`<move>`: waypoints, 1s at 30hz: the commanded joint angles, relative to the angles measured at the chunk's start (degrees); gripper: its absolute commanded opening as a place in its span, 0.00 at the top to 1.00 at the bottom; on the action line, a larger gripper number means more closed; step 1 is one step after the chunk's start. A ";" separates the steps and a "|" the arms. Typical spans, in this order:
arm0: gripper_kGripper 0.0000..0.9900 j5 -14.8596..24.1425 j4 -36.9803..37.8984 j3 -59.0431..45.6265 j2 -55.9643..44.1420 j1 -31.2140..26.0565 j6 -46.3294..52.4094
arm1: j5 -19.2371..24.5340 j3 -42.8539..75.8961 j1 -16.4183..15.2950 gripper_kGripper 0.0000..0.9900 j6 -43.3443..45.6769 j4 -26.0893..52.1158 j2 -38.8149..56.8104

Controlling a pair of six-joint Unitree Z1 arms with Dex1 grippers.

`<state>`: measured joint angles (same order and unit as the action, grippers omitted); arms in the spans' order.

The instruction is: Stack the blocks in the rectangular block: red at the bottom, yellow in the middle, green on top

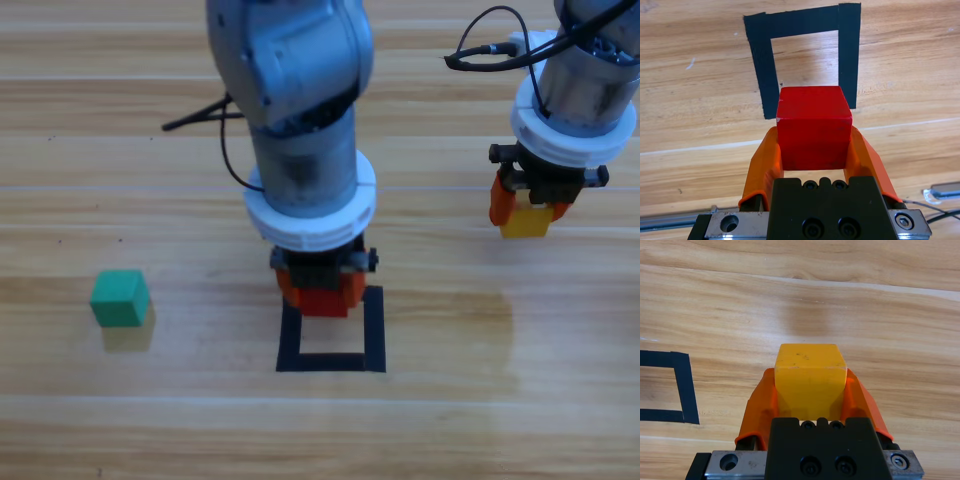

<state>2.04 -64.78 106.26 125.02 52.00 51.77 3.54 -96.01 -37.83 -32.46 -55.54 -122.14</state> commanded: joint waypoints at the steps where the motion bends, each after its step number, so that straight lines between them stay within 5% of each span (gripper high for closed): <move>1: 0.96 -1.33 -0.69 0.70 5.59 1.08 -0.44 | -0.64 1.62 -1.37 1.00 0.29 1.04 -1.35; 30: 0.96 -2.12 -0.78 2.46 9.98 -1.02 -2.72 | -0.64 2.14 -1.37 1.00 0.47 2.01 -1.26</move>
<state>0.31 -65.43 109.04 131.45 51.96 49.54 3.53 -95.53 -37.84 -32.45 -54.87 -122.14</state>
